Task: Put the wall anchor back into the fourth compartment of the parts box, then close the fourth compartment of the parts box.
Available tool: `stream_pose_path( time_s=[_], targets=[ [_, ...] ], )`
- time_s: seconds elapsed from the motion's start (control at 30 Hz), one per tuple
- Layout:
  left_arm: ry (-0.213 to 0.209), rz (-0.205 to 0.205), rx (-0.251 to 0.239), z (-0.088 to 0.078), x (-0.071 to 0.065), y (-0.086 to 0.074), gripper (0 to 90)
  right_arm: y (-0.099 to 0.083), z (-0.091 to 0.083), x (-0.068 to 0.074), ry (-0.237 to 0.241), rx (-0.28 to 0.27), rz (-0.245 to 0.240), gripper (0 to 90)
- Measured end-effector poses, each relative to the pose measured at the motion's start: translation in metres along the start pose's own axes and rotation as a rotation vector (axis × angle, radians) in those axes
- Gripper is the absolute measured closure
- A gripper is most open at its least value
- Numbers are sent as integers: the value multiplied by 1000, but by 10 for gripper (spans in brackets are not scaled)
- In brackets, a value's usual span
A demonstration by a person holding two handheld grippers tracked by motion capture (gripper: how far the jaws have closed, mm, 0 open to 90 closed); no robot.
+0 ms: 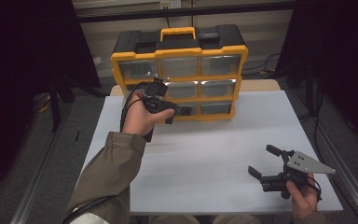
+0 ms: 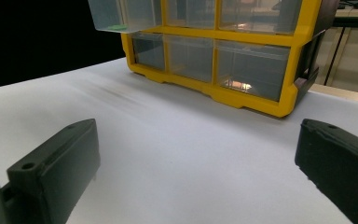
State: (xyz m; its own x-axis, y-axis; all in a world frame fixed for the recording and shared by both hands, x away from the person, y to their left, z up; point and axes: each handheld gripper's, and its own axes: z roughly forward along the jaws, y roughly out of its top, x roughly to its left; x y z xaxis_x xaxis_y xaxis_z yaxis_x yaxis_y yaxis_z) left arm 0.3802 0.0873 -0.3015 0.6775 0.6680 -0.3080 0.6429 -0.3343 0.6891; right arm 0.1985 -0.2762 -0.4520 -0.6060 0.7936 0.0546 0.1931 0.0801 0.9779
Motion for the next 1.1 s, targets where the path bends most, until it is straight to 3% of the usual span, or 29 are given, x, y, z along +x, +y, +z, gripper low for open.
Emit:
stream_pose_path(
  time_s=[0.6, 1.1],
  targets=[
    [-15, -5, 14, 8, 3, -13, 167, 0, -1, 0, -5, -2, 1, 0],
    [-11, -9, -5, 12, 4, -22, 167, 0, -1, 0, -6, -5, 1, 0]
  ],
)
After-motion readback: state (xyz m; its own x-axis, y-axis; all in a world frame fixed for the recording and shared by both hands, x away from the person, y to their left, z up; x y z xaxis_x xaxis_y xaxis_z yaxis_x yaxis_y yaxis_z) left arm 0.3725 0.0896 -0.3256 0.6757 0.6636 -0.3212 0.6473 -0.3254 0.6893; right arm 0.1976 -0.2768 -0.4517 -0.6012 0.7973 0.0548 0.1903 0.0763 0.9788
